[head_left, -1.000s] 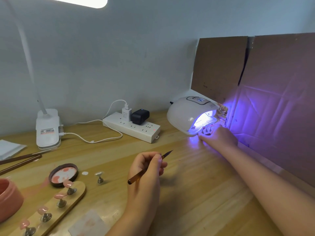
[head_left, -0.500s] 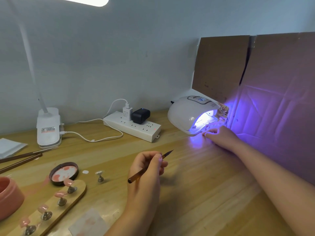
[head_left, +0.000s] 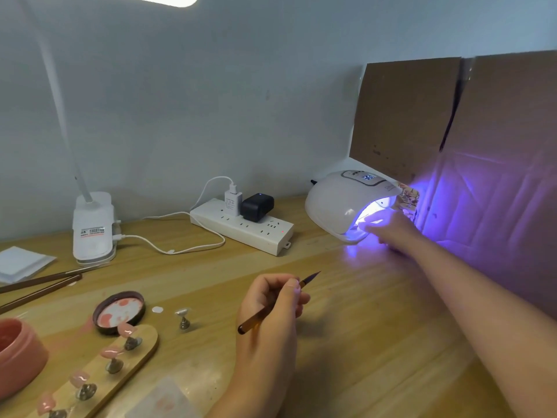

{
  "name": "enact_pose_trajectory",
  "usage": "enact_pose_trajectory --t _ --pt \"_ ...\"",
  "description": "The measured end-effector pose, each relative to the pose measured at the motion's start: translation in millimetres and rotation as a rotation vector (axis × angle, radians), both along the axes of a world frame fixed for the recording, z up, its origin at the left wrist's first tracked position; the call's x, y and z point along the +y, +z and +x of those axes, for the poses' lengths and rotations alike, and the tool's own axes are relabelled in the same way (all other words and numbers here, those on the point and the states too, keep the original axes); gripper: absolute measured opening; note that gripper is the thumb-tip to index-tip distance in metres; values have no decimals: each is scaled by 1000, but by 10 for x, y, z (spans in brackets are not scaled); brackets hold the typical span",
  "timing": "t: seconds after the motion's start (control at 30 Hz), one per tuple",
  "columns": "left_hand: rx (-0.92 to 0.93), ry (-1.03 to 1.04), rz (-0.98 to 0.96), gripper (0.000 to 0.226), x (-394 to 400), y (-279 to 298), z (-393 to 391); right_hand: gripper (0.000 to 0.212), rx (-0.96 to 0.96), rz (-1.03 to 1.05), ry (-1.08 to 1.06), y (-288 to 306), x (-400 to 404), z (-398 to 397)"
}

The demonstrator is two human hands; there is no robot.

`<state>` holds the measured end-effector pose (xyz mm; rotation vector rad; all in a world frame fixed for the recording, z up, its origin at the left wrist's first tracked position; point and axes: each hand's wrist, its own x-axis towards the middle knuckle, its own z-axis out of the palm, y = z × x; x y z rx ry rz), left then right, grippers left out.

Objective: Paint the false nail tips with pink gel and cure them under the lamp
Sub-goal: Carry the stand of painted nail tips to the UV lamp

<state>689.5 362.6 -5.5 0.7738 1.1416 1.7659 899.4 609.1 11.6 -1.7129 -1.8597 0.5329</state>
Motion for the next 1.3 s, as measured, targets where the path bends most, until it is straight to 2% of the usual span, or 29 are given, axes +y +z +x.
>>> enact_pose_trajectory --t 0.07,0.13,0.2,0.27,0.4,0.53,0.6,0.67,0.73,0.9,1.0,1.13,1.3 --pt "5 0 0 13 0 9 3 25 -98 63 61 -45 -7 -66" --pt "10 5 -3 13 -4 17 3 29 -138 82 36 -71 23 -109" --pt "12 5 -10 12 -7 24 1 25 -110 82 12 -100 38 -139" --pt "9 5 -11 12 -9 30 1 12 -59 79 -6 -130 30 -161" --pt "15 3 -11 12 -10 24 0 24 -92 123 -20 -121 6 -197" --pt "-15 3 5 8 5 6 1 19 -59 140 -46 -109 -22 -235" --pt "-20 -2 25 11 0 8 1 11 -87 190 -86 -130 -81 -195" --pt "-25 -3 37 19 0 2 -3 21 -123 257 -161 -151 -164 -79" --pt "-22 -4 37 22 2 -5 2 22 -151 276 -236 -175 -265 92" --pt "15 -6 37 20 -13 -6 6 24 -256 280 -329 -197 -522 351" --pt "25 -12 25 6 -6 -27 -16 32 -286 274 -348 -185 -642 380" --pt "59 -11 17 13 -15 -30 -32 36 -241 208 -166 -163 -681 268" --pt "45 2 5 13 -14 -8 -24 16 -38 102 59 -90 -678 259"
